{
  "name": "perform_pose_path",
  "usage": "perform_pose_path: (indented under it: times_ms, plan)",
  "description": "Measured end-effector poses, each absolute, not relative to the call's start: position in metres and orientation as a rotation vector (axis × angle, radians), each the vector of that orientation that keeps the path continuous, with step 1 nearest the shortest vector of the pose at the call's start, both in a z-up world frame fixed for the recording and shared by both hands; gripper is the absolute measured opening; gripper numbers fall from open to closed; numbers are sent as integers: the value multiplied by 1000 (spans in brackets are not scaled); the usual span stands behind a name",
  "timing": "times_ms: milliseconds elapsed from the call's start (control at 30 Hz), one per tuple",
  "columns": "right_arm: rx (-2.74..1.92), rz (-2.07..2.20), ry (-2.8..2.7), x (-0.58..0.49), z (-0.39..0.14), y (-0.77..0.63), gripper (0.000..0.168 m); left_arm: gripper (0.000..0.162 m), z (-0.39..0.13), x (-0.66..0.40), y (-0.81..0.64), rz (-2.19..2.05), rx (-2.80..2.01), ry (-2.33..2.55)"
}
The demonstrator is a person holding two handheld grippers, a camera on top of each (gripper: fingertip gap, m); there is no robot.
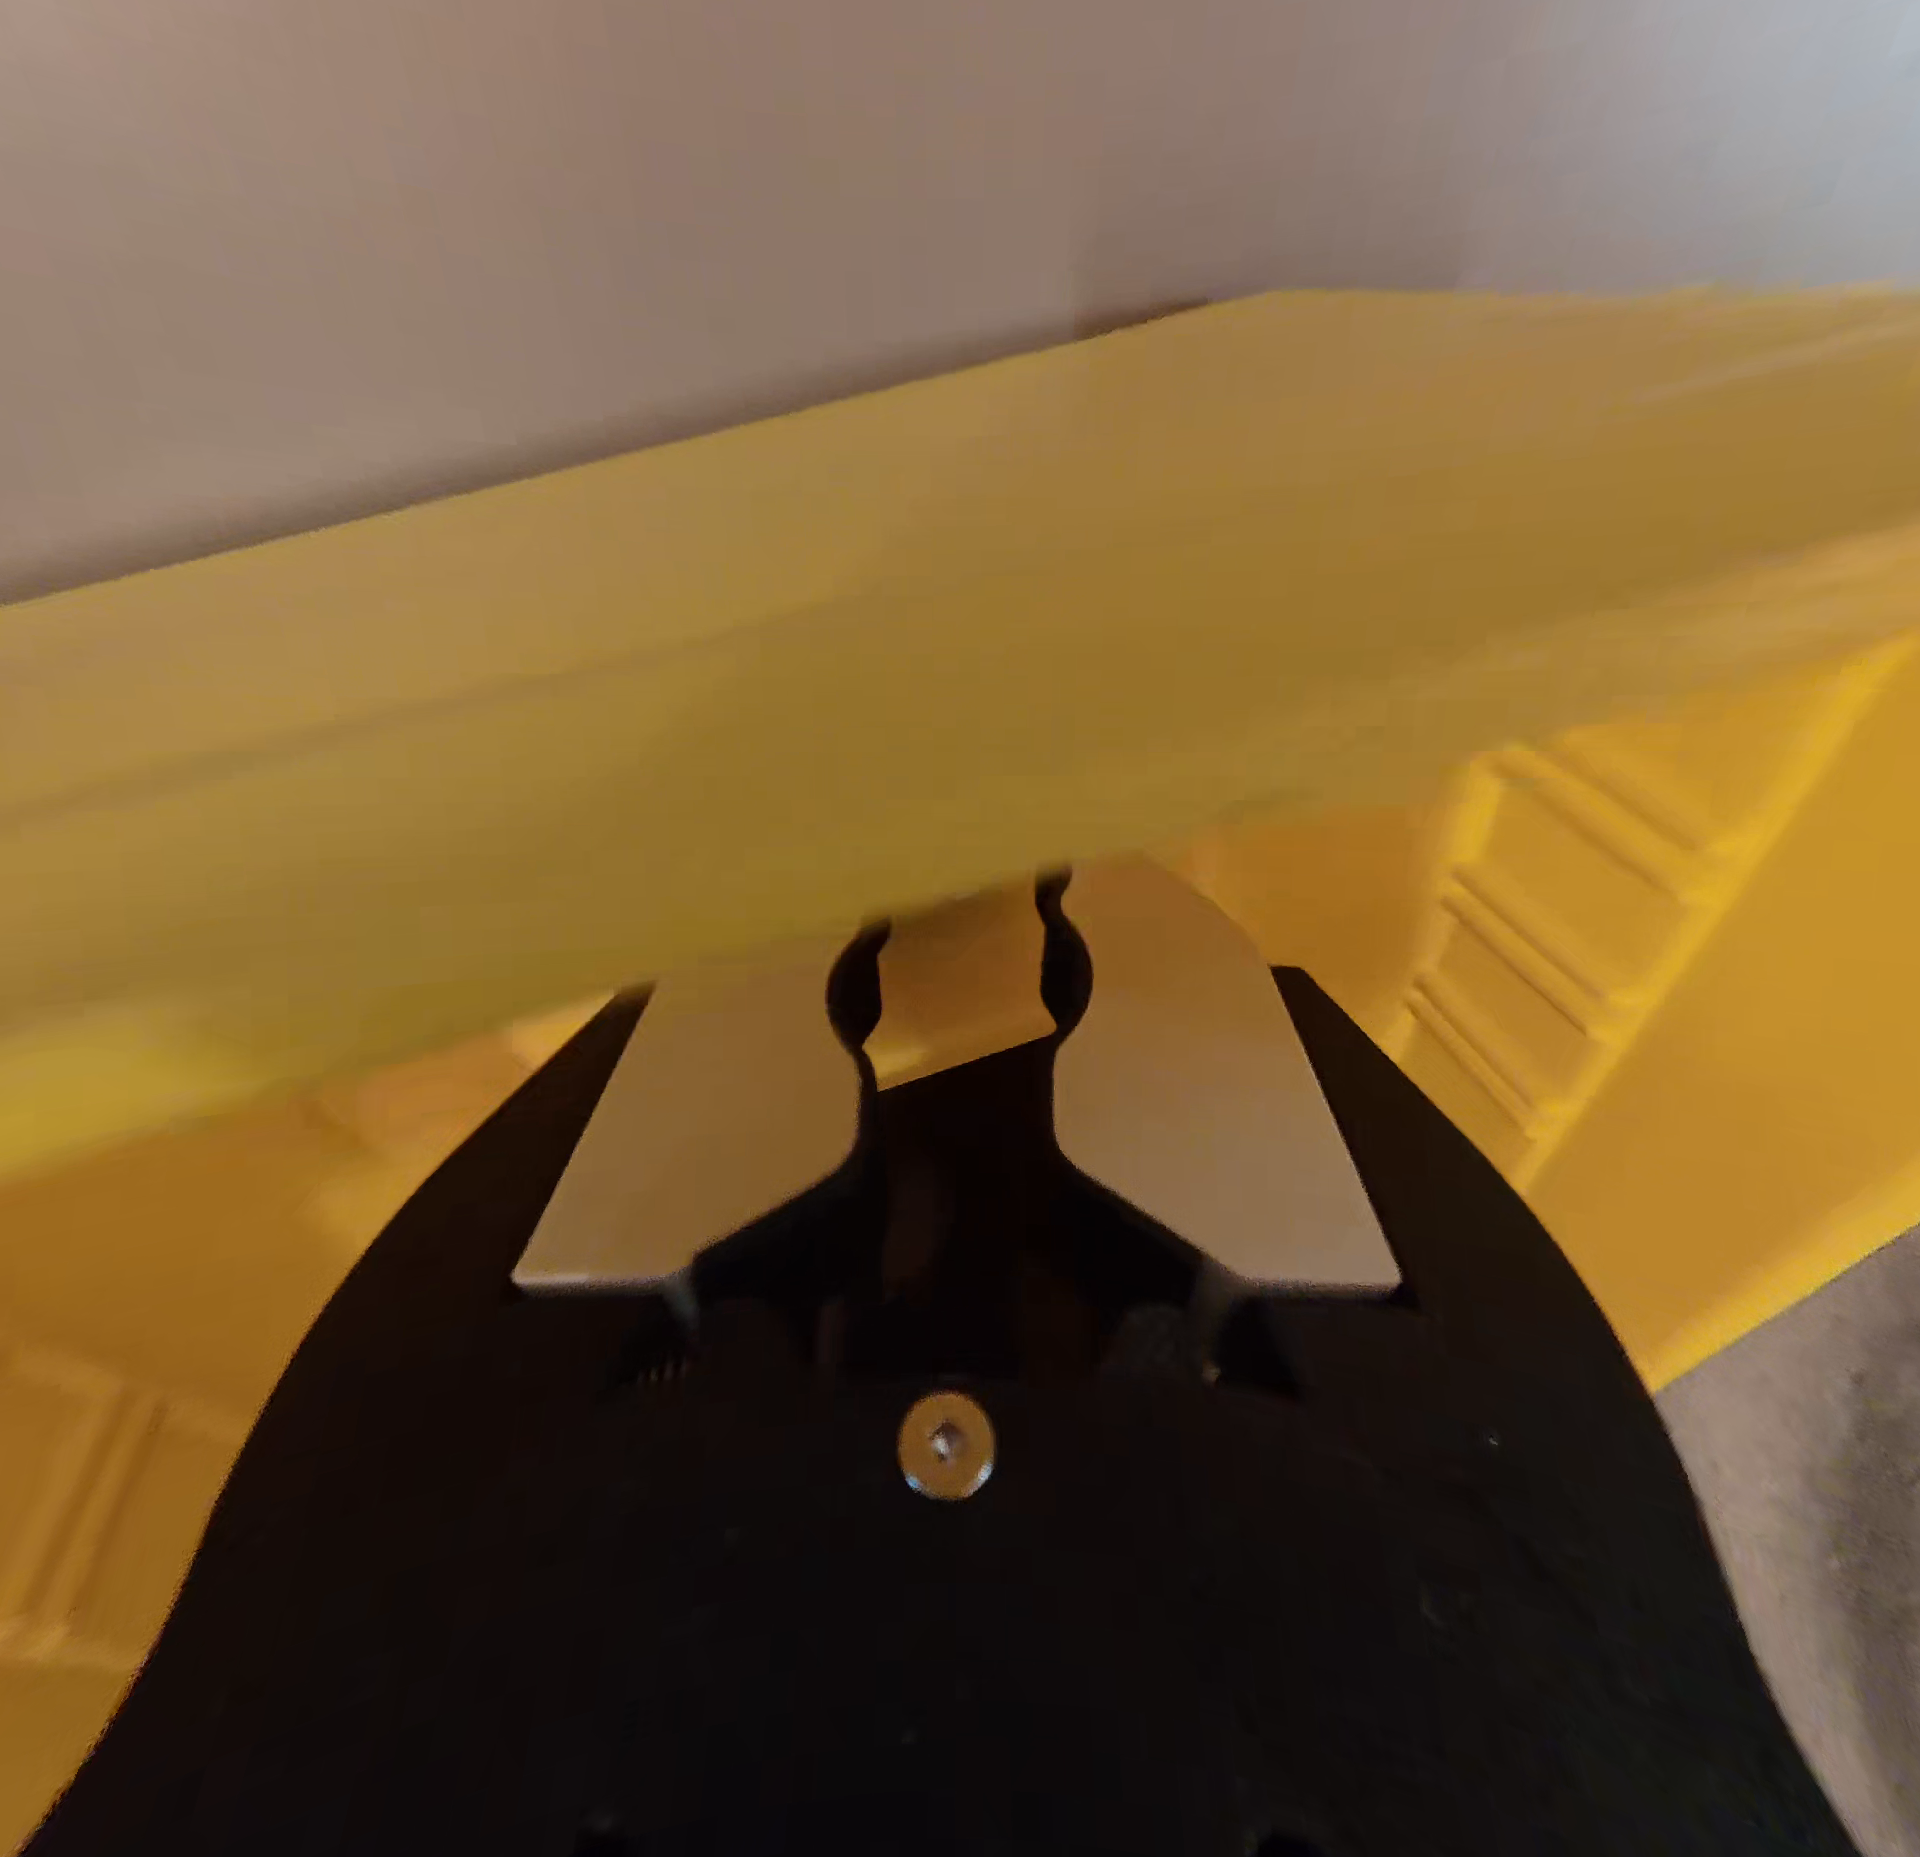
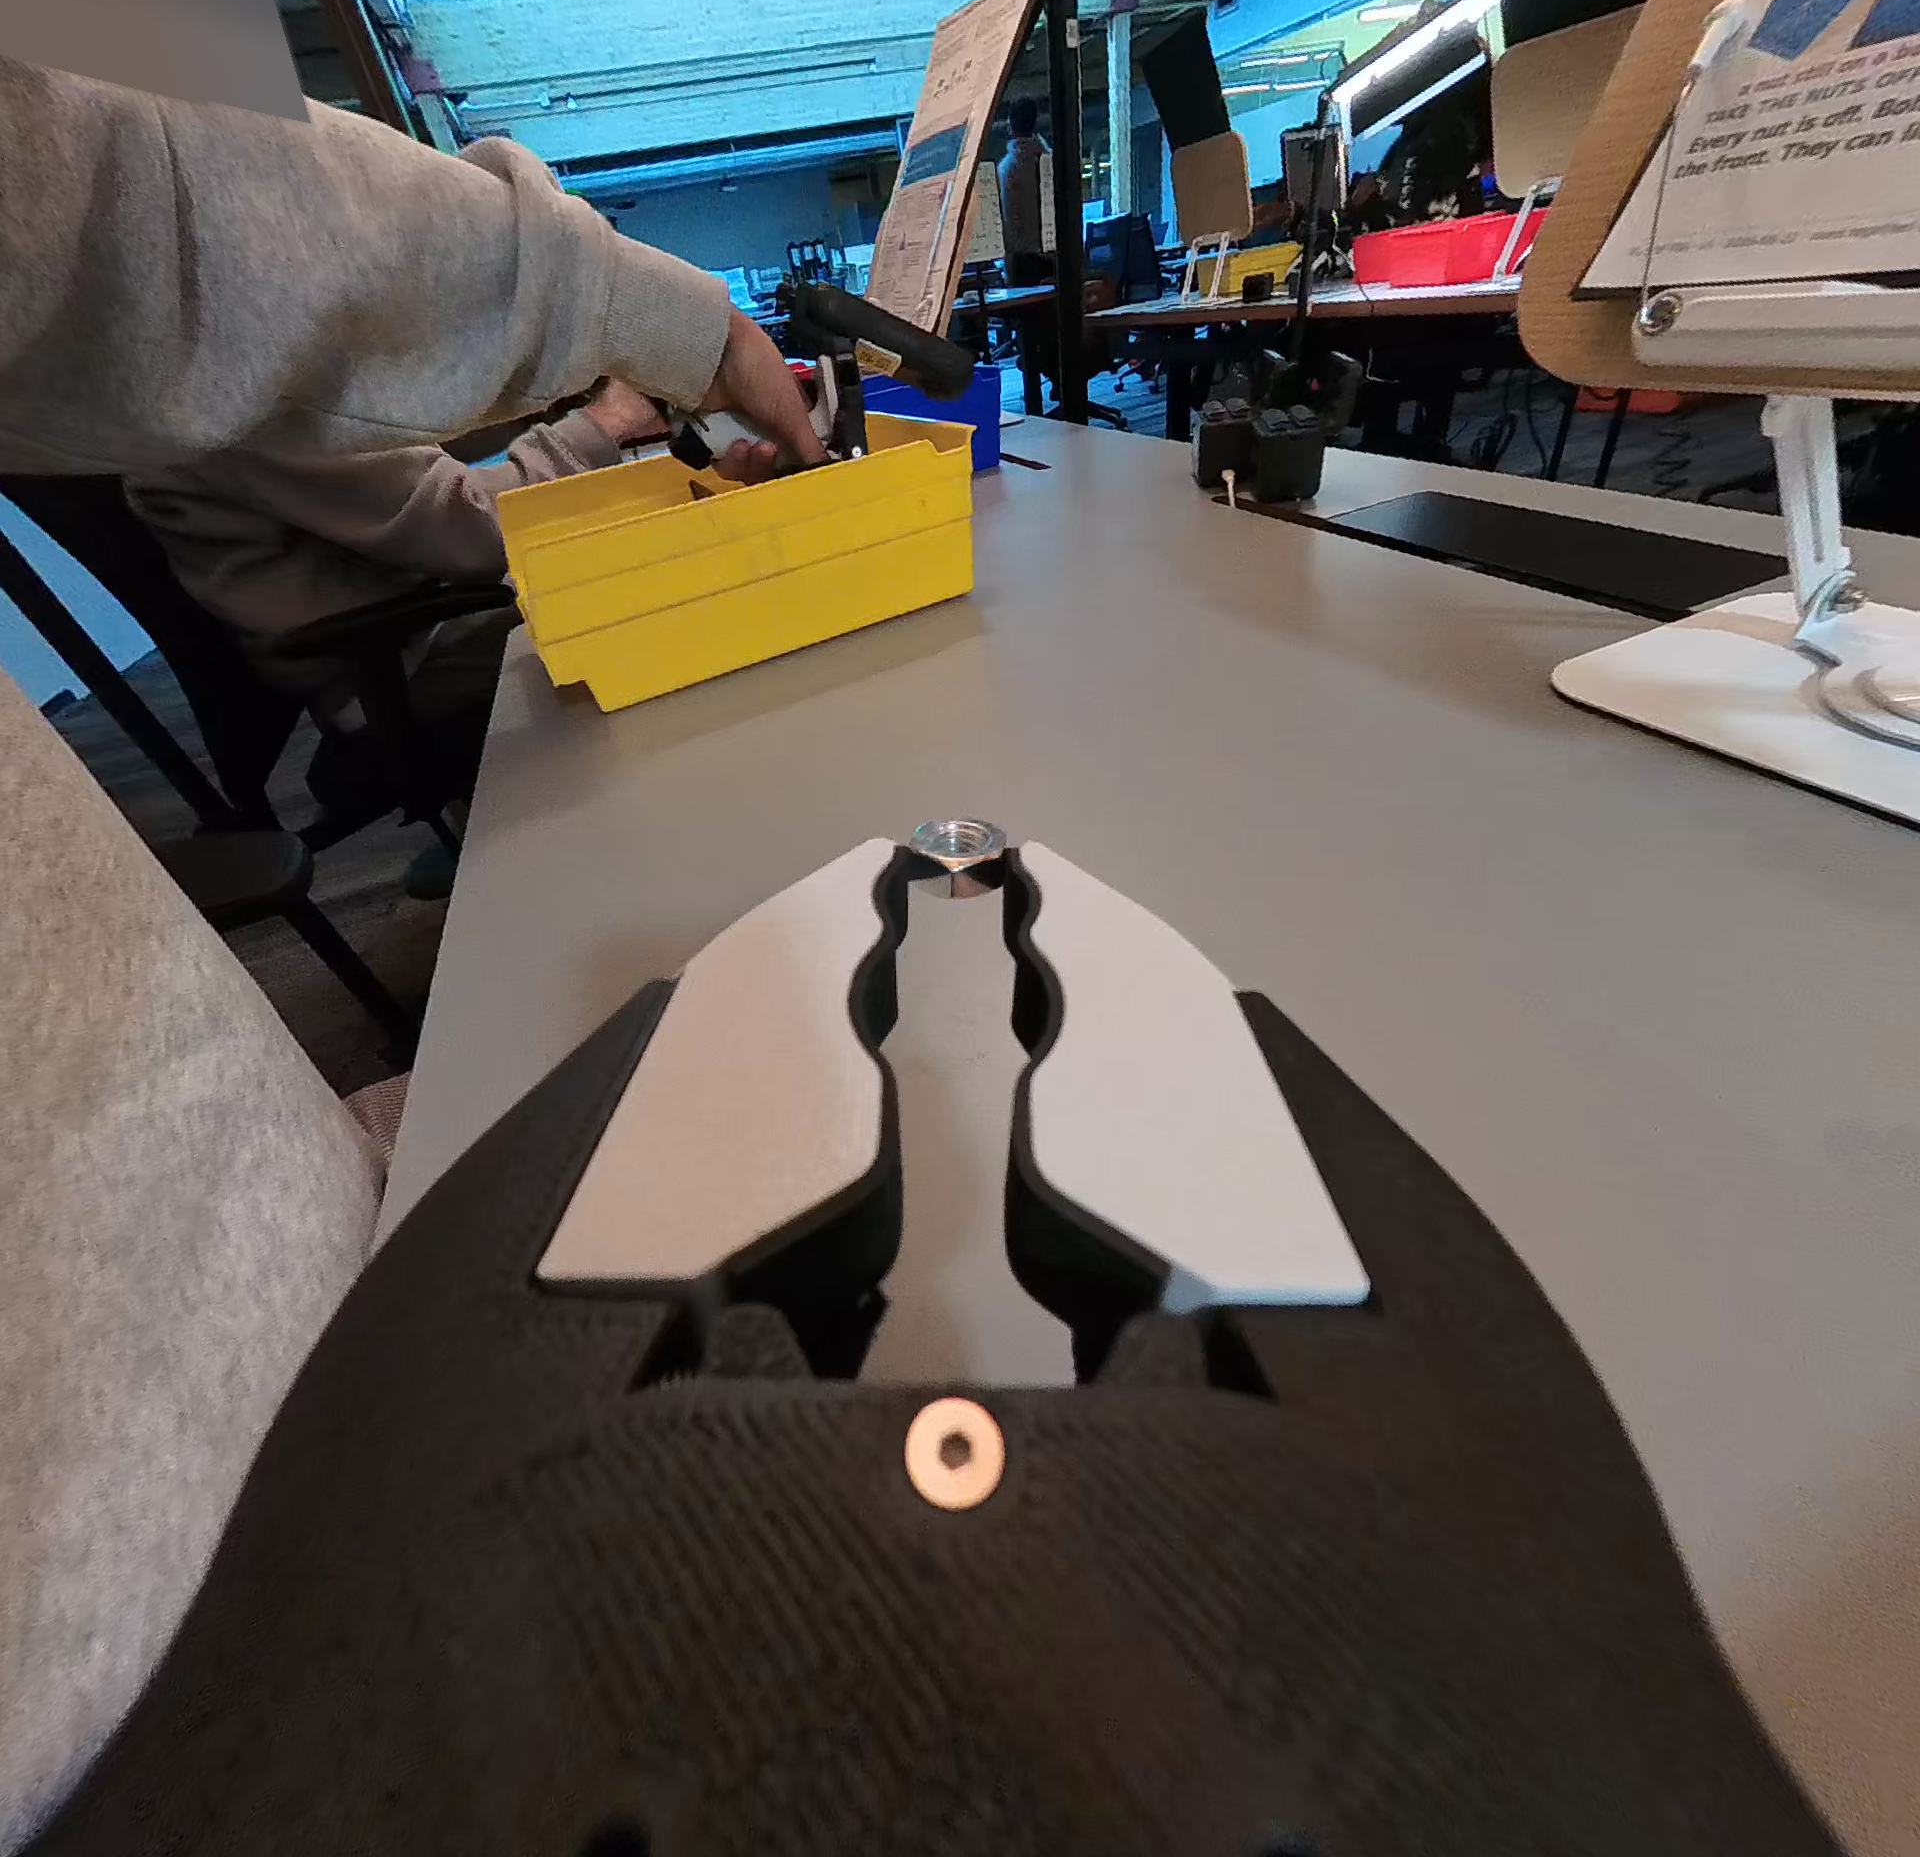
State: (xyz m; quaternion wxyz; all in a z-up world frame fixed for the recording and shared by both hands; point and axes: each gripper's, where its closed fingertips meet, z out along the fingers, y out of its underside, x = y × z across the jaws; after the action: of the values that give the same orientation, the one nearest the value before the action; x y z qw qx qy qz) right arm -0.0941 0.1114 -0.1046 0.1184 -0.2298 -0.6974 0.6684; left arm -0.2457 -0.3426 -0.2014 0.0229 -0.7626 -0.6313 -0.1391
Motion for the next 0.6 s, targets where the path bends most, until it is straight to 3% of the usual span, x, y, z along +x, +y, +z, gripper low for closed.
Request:
perform_pose_path:
  times_ms: [300, 467, 600]
  plan:
    - [-655, 1980, -2028, -89, -97, 113, 17, 20, -203, -244, -346, -372, -2347, -1962]
    - [-629, 1955, -2051, -85, -99, 109, 18, 37, -201, -250, -339, -397, -2278, -1952]
    - [-600, 1906, -2088, -84, -105, 104, 18, 21, -204, -253, -346, -339, -2285, -1980]
